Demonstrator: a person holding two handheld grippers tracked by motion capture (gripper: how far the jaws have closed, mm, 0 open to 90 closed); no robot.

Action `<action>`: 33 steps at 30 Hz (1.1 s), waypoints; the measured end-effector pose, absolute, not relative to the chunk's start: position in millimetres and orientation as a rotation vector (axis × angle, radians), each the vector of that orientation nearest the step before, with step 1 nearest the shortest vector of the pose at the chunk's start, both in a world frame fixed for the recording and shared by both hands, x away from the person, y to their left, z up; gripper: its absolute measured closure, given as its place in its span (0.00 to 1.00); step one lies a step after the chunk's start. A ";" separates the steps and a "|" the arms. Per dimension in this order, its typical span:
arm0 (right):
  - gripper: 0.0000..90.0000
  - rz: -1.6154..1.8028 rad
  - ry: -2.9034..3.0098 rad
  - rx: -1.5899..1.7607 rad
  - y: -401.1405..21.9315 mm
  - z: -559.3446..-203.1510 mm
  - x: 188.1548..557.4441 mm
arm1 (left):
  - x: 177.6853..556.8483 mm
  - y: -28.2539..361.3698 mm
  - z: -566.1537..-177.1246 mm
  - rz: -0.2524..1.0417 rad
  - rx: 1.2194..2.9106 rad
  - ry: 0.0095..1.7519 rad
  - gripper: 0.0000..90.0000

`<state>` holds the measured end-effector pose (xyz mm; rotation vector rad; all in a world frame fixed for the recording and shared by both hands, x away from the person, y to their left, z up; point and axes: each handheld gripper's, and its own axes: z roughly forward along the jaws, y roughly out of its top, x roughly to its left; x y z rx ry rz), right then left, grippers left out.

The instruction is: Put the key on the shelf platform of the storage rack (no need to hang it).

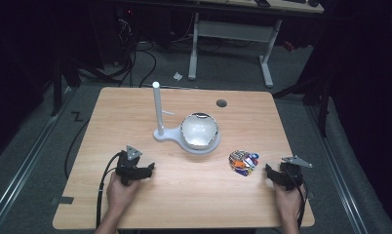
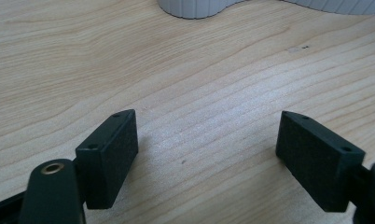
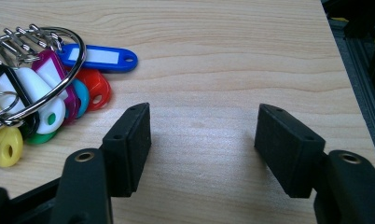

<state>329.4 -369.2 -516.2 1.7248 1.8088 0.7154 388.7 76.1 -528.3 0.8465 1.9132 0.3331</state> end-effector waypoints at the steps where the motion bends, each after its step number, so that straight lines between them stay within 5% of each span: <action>1: 0.40 0.716 1.815 1.720 -369.2 -516.2 329.2 | 388.7 76.2 -528.2 0.332 0.845 1.914 0.23; 33: 0.50 0.887 1.947 1.605 -334.8 -486.4 307.3 | 388.3 76.4 -528.1 0.331 0.846 1.914 0.23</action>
